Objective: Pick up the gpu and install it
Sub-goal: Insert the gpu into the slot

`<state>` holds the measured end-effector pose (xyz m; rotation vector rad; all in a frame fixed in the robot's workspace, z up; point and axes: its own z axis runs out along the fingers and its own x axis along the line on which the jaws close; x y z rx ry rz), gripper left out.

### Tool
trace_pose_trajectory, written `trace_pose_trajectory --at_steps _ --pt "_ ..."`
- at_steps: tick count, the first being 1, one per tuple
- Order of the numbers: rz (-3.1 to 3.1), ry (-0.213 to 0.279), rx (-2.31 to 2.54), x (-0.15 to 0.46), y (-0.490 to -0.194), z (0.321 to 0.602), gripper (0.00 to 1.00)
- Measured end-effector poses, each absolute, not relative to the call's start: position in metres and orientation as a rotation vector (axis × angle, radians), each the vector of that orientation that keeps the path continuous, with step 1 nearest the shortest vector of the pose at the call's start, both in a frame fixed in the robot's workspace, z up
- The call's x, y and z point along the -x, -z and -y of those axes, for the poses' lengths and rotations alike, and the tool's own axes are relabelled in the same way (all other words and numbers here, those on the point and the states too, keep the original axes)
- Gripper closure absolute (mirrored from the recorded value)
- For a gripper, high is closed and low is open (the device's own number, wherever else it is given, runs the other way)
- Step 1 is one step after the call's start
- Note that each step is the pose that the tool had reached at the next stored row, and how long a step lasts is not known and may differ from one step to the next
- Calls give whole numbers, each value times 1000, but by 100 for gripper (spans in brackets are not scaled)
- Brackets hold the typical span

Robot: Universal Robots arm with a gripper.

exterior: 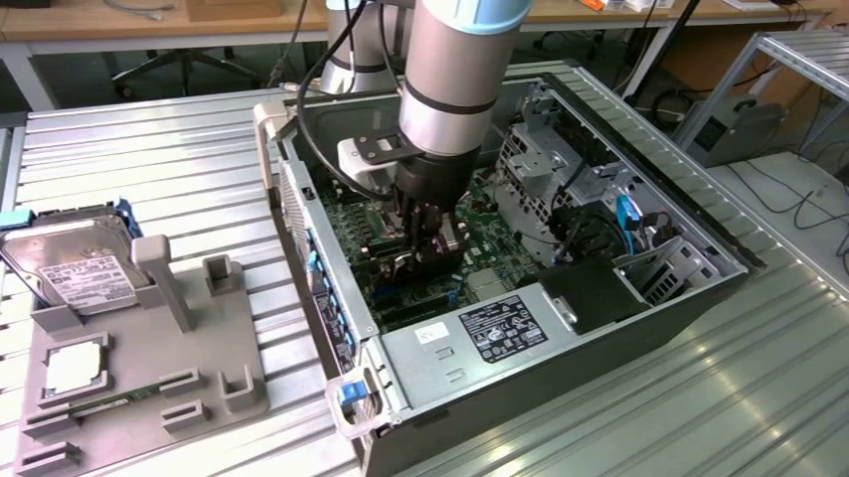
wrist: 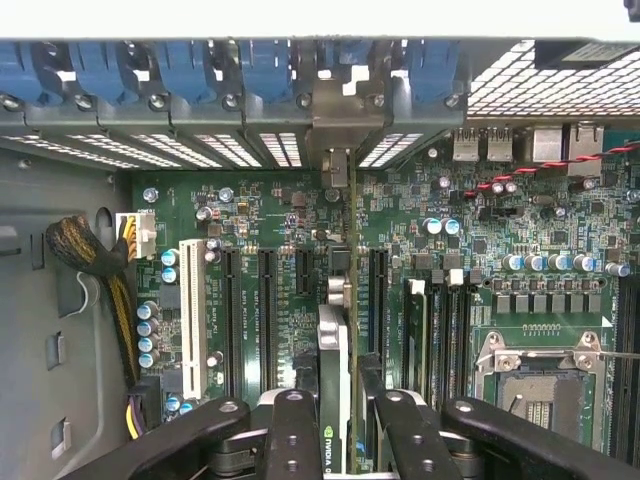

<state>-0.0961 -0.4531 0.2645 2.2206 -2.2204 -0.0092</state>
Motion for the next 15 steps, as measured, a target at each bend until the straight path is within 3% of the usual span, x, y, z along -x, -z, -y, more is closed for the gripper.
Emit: trace_pose_trajectory --at_steps 15 --pt "2220 9 -2221 101 -264 453 74"
